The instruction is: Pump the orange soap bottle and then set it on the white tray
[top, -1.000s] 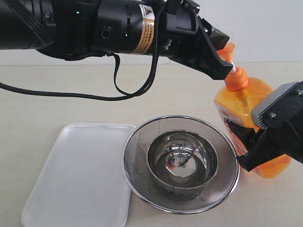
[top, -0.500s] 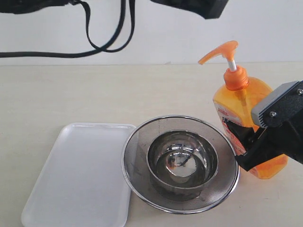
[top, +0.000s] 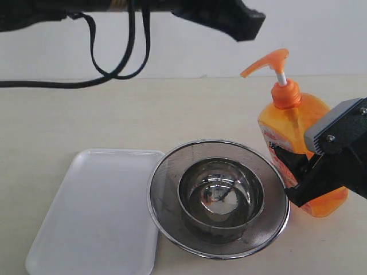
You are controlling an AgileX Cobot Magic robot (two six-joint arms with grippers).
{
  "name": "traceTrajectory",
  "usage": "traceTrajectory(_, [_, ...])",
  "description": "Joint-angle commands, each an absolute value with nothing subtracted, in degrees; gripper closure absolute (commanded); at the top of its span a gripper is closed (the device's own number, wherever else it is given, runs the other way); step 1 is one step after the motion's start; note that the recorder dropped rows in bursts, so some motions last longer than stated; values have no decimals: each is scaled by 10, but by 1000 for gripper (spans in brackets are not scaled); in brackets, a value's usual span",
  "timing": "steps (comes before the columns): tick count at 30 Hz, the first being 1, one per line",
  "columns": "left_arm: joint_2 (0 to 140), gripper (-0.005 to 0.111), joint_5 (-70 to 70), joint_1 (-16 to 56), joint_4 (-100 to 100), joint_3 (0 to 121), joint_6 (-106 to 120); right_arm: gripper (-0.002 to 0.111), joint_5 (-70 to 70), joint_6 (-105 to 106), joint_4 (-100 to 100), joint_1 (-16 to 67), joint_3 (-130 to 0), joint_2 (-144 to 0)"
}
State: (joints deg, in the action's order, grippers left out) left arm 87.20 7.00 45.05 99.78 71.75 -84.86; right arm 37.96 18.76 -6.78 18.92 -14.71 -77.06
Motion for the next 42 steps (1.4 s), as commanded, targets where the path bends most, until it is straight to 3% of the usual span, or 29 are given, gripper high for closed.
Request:
traceTrajectory(1, [906,102,85,452,999,711,-857,108,418,191,-68,189,-154,-767])
traceTrajectory(11, [963,102,109,454,998,711,-854,108,416,189,-68,189,-154,-767])
traceTrajectory(28, [930,102,104,454,999,762,-854,108,448,231,-19,189,-156,-766])
traceTrajectory(42, [684,102,-86,454,966,550,-857,108,597,232,-33,189,-170,-697])
